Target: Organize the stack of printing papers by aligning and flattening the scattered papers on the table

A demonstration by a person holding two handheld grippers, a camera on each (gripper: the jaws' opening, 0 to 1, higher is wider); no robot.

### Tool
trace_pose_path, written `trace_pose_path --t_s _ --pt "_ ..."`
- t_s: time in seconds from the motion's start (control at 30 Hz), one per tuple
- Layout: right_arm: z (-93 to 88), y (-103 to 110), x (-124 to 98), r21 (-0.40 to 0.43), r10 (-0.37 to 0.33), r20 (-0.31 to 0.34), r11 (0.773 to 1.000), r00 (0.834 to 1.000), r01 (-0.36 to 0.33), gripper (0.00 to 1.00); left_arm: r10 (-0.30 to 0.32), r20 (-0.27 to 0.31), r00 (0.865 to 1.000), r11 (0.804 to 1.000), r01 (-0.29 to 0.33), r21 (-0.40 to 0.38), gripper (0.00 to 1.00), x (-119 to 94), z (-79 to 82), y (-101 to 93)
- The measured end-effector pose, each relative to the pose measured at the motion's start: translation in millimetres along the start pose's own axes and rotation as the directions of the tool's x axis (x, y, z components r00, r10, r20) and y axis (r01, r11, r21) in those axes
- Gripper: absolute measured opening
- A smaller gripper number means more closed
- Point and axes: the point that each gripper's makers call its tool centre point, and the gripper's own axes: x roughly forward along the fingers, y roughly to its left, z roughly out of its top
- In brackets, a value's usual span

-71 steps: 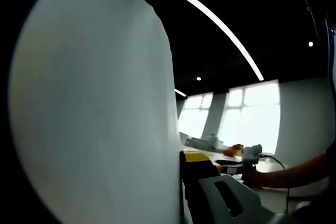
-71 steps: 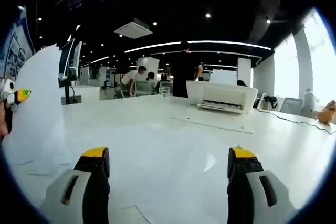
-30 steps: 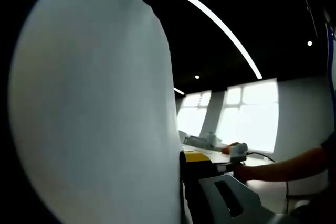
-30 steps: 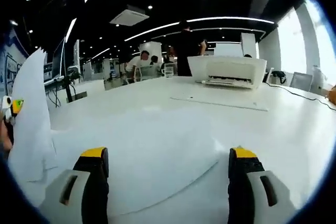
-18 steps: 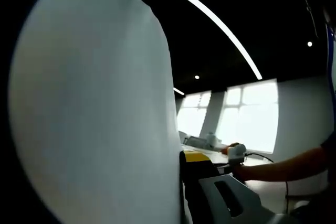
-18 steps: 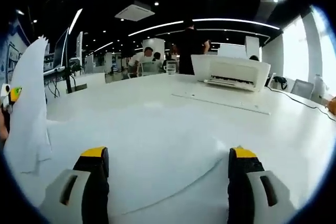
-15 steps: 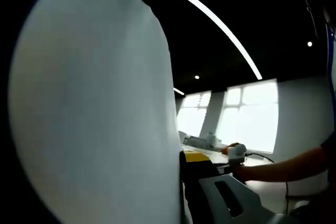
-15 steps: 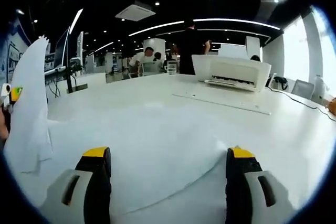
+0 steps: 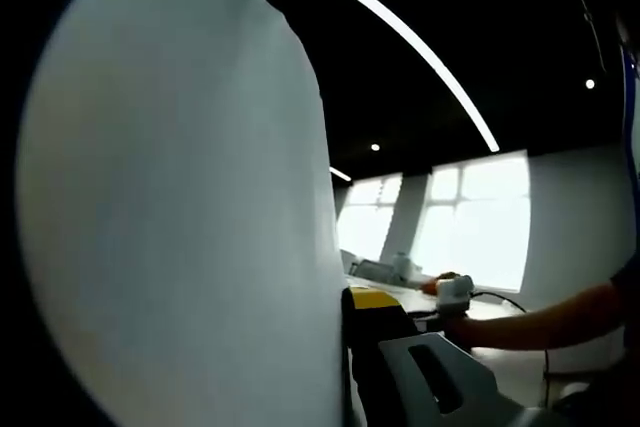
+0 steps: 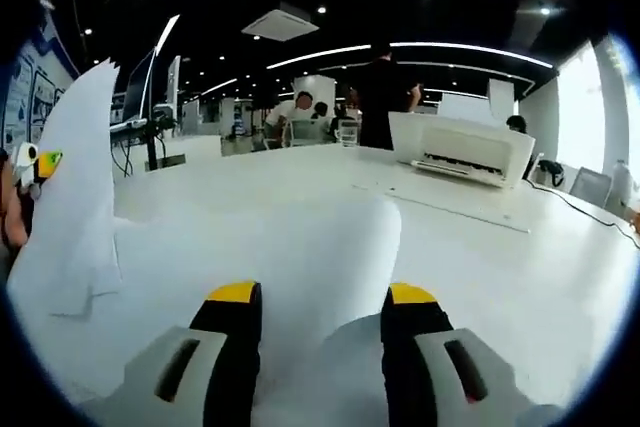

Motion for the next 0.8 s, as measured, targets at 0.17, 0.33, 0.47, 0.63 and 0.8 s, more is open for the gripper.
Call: trace_pose_path --t_s 0.17,0.33,0.47,0.63,0.8 --pt "0.2 9.2 0.1 -0.016 0.036 0.001 0.999 0.999 -0.036 0.26 0.000 0.000 1.000 1.000 0.000 0.000 0.06 0.0 0.0 -0.1" --pt "-0.6 12.2 -0.3 0.020 0.051 -0.011 0.999 0.999 -0.051 0.18 0.000 0.000 1.000 1.000 0.000 0.000 0.06 -0.1 0.1 0.0" --pt "-0.7 12.5 0.4 0.019 0.053 -0.011 0.998 0.999 -0.053 0.17 0.000 -0.001 1.000 1.000 0.000 0.001 0.06 0.1 0.0 0.1" --pt "-0.5 13.2 -0.5 -0.011 0.048 -0.013 0.999 0.999 -0.048 0.09 0.000 0.001 1.000 1.000 0.000 -0.001 0.06 -0.1 0.3 -0.1" --pt "1.1 10.8 -5.5 0.002 0.036 -0.011 0.999 0.999 -0.036 0.00 0.000 0.001 1.000 1.000 0.000 -0.002 0.06 -0.1 0.3 -0.1"
